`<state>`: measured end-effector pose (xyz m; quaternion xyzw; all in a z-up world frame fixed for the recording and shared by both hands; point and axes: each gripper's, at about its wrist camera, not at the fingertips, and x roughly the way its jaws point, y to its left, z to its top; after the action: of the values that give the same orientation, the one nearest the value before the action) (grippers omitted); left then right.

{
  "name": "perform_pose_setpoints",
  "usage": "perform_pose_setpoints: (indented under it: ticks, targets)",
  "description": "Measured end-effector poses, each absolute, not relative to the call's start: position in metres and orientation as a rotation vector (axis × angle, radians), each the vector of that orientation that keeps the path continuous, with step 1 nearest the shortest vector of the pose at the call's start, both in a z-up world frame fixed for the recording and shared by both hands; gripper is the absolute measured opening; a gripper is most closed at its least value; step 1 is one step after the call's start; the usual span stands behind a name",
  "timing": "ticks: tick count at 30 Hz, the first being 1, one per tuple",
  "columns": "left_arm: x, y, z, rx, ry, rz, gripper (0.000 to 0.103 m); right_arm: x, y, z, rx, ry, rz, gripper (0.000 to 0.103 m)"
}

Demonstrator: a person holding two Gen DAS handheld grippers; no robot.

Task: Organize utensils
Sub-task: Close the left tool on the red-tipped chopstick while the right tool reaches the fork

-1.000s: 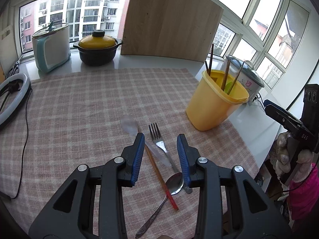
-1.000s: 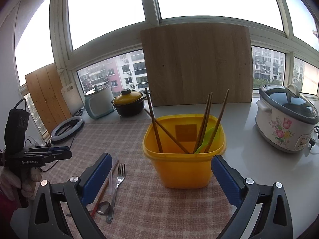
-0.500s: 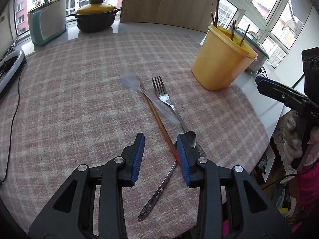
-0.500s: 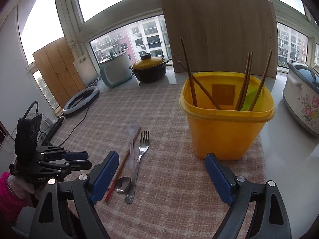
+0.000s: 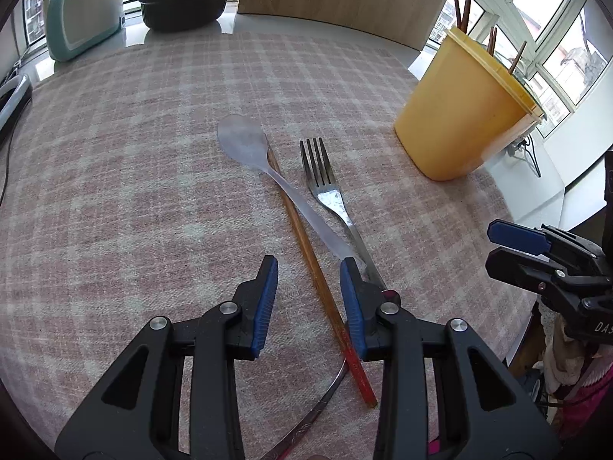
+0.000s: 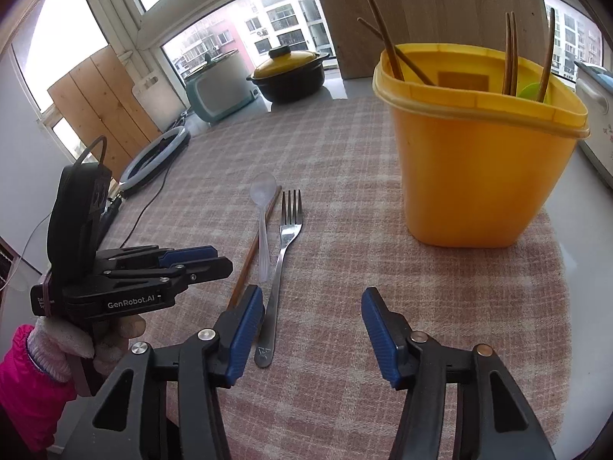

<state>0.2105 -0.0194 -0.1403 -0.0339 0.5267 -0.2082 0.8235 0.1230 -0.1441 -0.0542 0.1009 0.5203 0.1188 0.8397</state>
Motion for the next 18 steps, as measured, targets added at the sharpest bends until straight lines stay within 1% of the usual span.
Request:
perform_pose_setpoints:
  ticks: [5, 7, 9, 15, 18]
  targets:
    - [0.218, -0.02, -0.149, -0.067, 1.138, -0.433, 0.033, 0.129, -0.146, -0.062, 0.249, 1.126, 0.249, 0.052]
    - [0.219, -0.022, -0.15, -0.059, 1.139, -0.432, 0.033, 0.133, -0.146, -0.066, 0.273, 1.144, 0.253, 0.046]
    - [0.22, -0.023, -0.152, -0.05, 1.14, -0.43, 0.033, 0.137, -0.146, -0.069, 0.3, 1.163, 0.257, 0.042]
    - [0.224, -0.023, -0.156, -0.02, 1.135, -0.394, 0.033, 0.148, -0.139, -0.079, 0.325, 1.201, 0.255, 0.039]
    - [0.224, -0.021, -0.155, -0.031, 1.13, -0.392, 0.029, 0.153, -0.133, -0.084, 0.323, 1.221, 0.25, 0.038]
